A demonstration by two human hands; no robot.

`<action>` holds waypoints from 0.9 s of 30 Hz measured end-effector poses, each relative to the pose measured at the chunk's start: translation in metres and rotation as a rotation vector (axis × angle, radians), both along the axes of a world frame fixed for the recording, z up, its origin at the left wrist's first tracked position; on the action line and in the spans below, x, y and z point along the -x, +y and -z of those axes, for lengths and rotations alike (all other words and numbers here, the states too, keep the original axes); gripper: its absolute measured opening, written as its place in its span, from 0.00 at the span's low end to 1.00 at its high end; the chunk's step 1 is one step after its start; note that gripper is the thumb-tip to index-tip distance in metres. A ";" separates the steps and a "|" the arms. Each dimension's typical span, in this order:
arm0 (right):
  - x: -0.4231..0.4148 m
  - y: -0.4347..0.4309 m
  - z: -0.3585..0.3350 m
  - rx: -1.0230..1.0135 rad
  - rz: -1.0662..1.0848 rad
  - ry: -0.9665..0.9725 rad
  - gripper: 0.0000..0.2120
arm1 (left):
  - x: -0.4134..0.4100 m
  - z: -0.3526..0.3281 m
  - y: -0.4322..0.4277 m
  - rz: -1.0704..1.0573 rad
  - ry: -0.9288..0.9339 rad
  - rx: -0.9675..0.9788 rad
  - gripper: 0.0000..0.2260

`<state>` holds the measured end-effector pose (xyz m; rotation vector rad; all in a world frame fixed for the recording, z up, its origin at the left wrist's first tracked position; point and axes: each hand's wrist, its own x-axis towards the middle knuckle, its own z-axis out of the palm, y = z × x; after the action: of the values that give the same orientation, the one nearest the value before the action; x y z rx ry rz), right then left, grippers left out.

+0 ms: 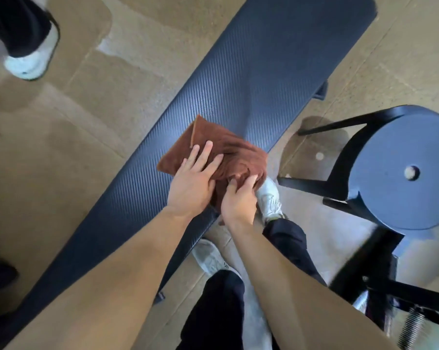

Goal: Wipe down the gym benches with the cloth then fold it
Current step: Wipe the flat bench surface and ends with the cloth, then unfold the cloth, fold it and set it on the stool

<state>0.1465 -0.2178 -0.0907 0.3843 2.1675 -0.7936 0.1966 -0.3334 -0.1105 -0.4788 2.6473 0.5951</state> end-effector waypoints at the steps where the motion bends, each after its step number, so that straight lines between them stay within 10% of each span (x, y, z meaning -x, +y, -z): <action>1: -0.017 0.006 -0.005 0.005 -0.055 -0.037 0.32 | -0.017 -0.005 0.003 -0.024 -0.002 0.001 0.27; 20: 0.070 0.038 -0.090 0.390 -0.471 0.108 0.11 | -0.065 -0.041 0.033 -0.793 -0.172 0.004 0.18; 27: 0.120 0.043 -0.121 0.390 -0.461 0.263 0.27 | -0.031 -0.104 0.015 -0.871 0.103 0.052 0.13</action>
<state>0.0266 -0.1744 0.0298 -0.4254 2.1459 -1.0055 0.2275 -0.3181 -0.0070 -1.6813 2.4500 0.7925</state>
